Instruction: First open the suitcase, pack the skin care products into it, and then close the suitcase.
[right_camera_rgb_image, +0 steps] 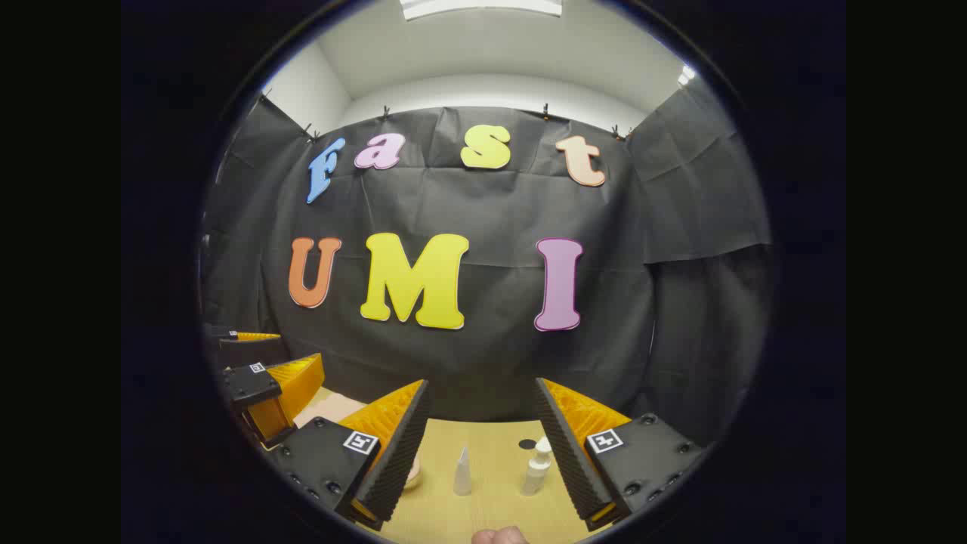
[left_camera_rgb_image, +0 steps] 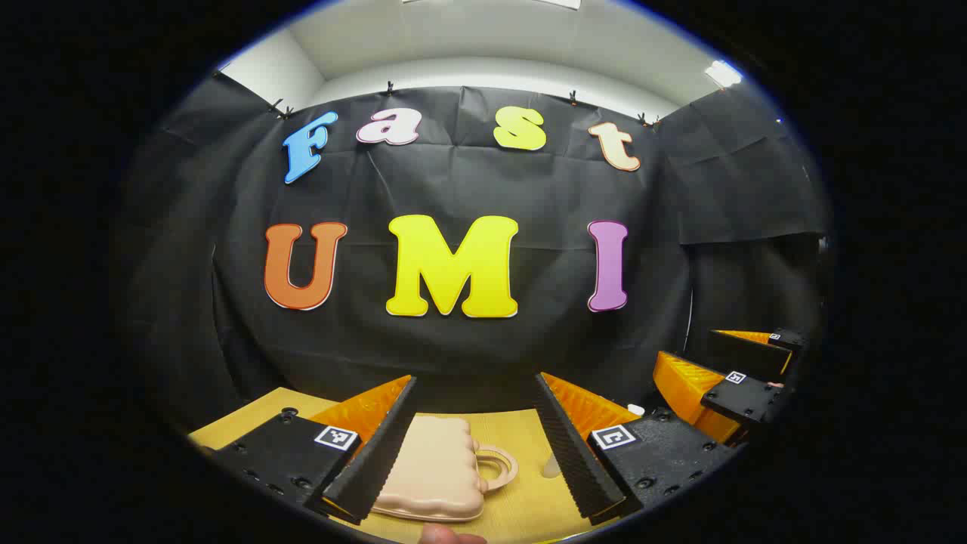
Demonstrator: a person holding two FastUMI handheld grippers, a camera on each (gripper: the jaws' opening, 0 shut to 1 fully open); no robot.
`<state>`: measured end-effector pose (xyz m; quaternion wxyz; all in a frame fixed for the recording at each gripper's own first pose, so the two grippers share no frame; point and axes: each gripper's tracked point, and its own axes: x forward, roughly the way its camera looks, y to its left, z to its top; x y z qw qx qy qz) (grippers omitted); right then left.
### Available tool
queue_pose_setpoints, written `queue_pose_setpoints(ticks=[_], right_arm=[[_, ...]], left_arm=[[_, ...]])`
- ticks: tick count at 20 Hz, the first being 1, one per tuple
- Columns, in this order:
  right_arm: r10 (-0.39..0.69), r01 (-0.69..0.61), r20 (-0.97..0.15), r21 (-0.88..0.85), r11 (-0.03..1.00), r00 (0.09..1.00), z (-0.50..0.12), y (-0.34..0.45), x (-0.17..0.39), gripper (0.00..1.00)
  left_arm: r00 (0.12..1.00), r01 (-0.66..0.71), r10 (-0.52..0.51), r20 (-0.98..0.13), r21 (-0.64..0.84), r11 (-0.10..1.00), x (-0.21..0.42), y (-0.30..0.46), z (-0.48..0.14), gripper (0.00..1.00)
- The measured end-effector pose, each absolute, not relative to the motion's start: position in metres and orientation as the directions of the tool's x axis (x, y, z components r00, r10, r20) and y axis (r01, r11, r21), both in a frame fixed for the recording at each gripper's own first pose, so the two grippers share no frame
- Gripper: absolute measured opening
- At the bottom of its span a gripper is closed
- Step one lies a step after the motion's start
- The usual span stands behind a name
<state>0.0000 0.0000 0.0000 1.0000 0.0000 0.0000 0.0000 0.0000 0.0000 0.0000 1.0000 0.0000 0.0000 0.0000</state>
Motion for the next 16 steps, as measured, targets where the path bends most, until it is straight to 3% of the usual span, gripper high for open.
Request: queue_pose_setpoints(ticks=[16], right_arm=[[-0.004,0.004,-0.007,-0.003,1.000,1.000,-0.010,0.002,0.010,0.81]], left_arm=[[1.000,0.002,-0.002,-0.024,0.004,1.000,0.014,0.002,-0.013,0.96]])
